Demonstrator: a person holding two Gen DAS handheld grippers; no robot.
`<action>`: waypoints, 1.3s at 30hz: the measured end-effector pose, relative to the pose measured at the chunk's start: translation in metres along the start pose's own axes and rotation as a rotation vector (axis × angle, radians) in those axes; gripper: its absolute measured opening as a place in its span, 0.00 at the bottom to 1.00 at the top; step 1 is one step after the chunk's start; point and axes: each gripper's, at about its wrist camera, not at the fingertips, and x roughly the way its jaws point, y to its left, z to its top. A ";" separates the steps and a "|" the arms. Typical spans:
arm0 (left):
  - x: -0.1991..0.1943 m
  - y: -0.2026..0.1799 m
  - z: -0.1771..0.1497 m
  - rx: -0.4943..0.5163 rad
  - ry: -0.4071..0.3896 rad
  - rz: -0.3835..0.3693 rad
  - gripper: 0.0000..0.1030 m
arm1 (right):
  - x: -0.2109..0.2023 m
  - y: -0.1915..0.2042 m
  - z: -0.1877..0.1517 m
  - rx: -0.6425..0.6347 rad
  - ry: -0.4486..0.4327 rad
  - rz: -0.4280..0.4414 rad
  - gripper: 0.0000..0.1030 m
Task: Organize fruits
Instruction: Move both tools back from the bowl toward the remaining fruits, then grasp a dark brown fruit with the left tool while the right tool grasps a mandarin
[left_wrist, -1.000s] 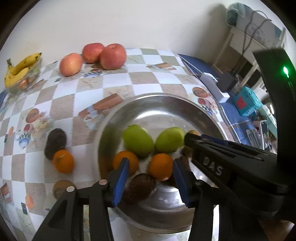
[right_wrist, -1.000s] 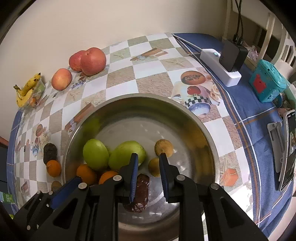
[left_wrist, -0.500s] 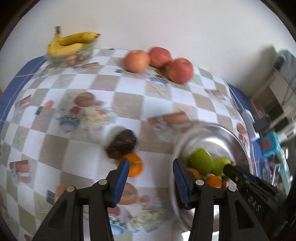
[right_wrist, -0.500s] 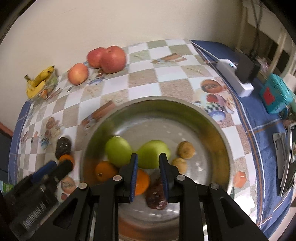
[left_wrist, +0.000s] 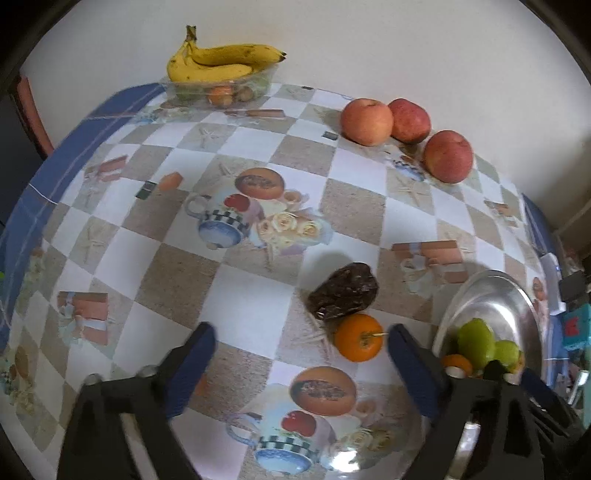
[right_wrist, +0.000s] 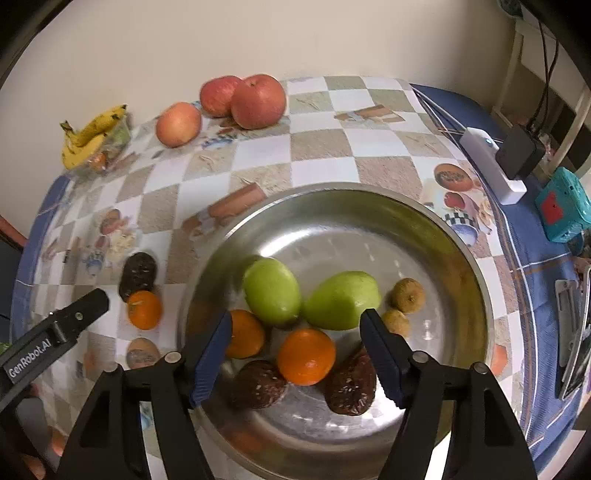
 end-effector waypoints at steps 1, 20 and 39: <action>0.000 0.000 0.000 0.004 -0.010 0.014 1.00 | 0.001 -0.001 0.000 0.002 -0.004 -0.003 0.79; 0.000 0.011 0.010 0.073 -0.046 0.031 1.00 | -0.015 0.016 0.005 0.043 -0.128 0.102 0.92; 0.018 0.060 0.041 -0.063 -0.027 -0.130 1.00 | 0.008 0.110 0.016 -0.157 -0.073 0.197 0.71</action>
